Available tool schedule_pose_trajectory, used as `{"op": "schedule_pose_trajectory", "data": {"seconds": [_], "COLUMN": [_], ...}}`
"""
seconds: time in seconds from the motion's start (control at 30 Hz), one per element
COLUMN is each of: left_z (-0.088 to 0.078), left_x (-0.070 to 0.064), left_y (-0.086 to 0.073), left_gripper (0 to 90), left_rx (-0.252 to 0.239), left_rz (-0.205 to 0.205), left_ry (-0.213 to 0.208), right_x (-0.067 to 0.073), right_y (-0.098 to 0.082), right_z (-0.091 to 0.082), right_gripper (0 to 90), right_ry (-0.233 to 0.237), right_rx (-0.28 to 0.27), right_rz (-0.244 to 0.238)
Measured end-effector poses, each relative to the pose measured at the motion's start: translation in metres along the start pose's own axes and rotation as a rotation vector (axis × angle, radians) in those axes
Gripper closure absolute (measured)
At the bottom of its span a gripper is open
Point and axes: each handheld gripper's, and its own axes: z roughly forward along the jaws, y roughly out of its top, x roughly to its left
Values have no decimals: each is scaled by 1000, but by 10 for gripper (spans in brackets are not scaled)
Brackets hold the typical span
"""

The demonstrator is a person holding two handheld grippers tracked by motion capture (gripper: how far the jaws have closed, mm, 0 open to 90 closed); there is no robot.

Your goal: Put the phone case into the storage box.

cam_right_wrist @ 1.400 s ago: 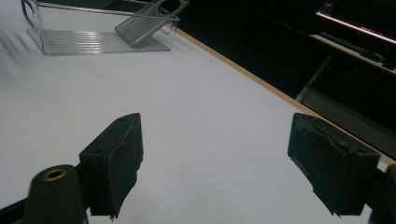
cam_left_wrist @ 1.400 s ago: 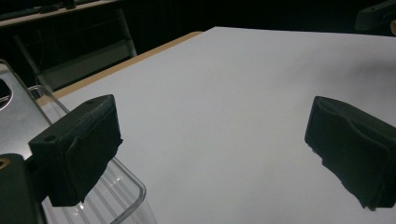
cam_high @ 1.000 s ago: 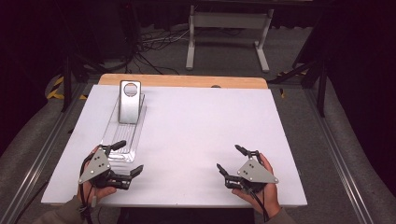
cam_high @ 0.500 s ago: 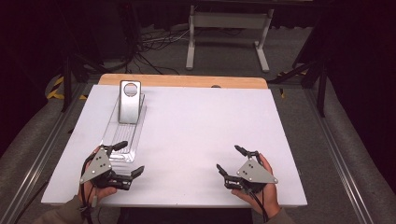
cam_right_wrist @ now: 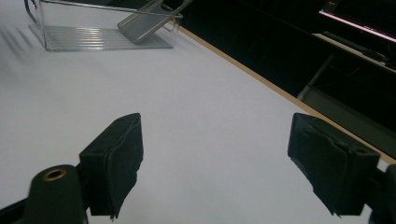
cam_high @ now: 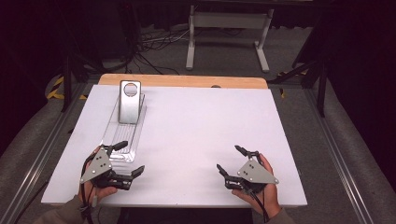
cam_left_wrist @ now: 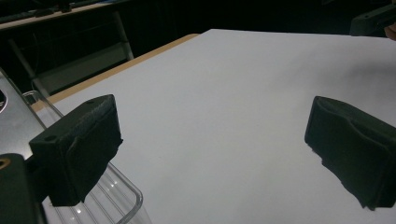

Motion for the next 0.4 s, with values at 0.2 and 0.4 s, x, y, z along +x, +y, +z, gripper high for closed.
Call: {"op": "schedule_pose_trajectory", "data": {"seconds": [0.2,0.4], "left_z": [1,3], "left_x": [0,-1], "left_y": [0,0], "left_gripper": [43,43], "left_rx": [-1,5], "left_rz": [-1,0], "left_ry": [-1,-6], "right_x": [-1,-1], "right_y": [0,0], "right_z": [0,-2], "right_gripper": [193,193], "right_ry": [6,4], "right_rx": [-4,-7], "right_rz": [2,9]}}
